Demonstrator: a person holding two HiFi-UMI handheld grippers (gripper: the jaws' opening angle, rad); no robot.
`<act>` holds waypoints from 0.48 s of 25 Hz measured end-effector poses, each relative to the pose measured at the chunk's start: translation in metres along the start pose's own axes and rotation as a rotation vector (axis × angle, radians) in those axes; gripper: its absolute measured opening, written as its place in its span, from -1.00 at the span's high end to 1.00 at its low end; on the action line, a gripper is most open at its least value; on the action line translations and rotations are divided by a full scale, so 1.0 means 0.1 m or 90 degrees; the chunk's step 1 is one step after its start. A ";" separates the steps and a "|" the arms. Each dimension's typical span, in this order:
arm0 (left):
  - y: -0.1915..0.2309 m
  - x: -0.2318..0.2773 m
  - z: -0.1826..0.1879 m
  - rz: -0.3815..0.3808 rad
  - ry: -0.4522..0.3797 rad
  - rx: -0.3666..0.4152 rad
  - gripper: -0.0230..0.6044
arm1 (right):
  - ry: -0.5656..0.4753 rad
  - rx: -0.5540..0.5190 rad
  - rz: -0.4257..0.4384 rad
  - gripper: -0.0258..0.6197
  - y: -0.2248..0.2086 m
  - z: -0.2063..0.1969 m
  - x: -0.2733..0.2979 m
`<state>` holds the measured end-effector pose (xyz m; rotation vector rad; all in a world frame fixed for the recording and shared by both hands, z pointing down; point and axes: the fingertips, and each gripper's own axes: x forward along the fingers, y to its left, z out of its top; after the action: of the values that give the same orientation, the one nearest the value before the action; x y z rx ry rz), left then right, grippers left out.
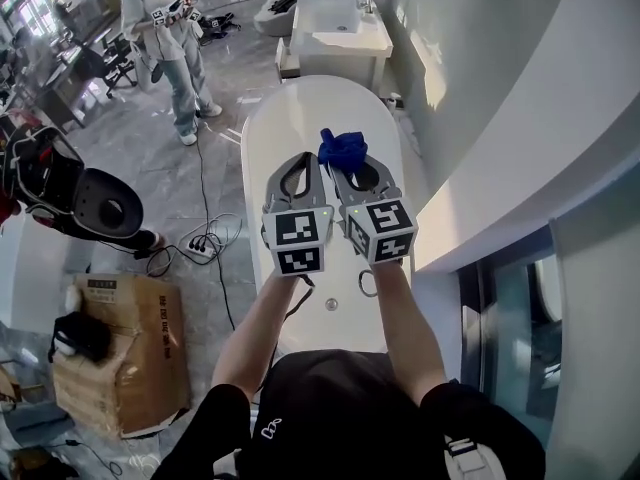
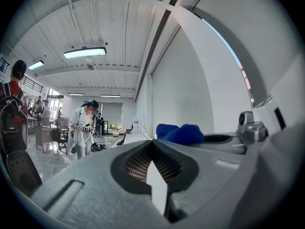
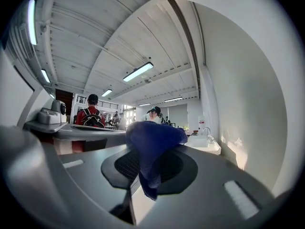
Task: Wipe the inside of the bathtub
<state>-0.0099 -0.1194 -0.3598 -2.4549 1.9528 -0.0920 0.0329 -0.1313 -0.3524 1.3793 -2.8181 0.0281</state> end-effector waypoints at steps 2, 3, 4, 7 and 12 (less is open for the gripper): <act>0.01 0.00 0.00 0.003 0.003 0.002 0.92 | 0.001 0.000 -0.003 0.68 0.01 0.00 -0.01; 0.01 -0.01 0.00 0.004 0.003 0.001 0.92 | 0.000 -0.002 -0.004 0.68 0.02 0.01 -0.01; 0.02 -0.01 0.00 0.005 0.004 0.001 0.92 | -0.001 -0.005 -0.005 0.68 0.02 0.02 -0.02; 0.01 -0.02 -0.01 0.003 0.001 0.004 0.92 | -0.003 -0.010 -0.005 0.68 0.04 0.04 -0.03; 0.00 -0.04 -0.02 0.003 -0.001 0.015 0.92 | -0.010 -0.012 -0.010 0.68 0.08 0.08 -0.07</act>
<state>-0.0110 -0.1154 -0.3584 -2.4344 1.9458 -0.1124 0.0311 -0.1215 -0.3603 1.4049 -2.8119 -0.0102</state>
